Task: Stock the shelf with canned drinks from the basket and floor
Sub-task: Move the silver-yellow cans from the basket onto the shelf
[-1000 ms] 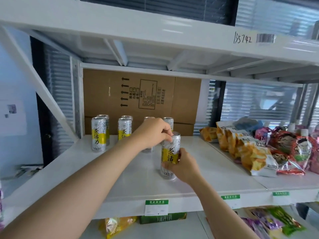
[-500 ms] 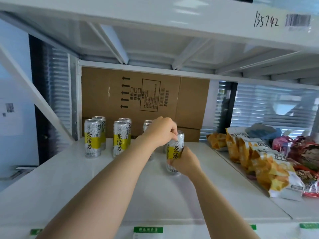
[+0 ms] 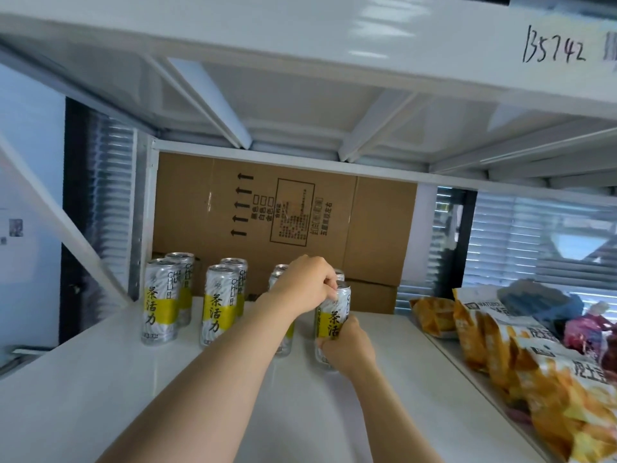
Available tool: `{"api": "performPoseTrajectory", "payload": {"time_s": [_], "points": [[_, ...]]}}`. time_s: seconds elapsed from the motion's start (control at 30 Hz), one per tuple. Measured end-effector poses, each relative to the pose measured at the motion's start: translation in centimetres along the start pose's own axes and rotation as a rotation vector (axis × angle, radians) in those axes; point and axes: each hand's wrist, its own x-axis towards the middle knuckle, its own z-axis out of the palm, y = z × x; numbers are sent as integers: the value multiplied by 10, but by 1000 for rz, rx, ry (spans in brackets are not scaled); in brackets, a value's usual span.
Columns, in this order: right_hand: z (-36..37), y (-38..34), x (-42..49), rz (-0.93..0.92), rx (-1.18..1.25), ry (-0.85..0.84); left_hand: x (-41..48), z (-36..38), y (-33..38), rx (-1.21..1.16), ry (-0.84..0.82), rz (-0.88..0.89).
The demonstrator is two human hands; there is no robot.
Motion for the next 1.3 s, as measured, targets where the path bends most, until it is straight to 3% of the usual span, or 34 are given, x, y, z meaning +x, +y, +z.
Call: {"api": "performPoseTrajectory", "payload": {"time_s": [1.0, 1.3], "points": [[12, 15, 25, -72, 219, 43, 11, 14, -8, -41, 49, -22], [3, 16, 7, 31, 520, 1, -8, 15, 9, -211, 41, -177]]}}
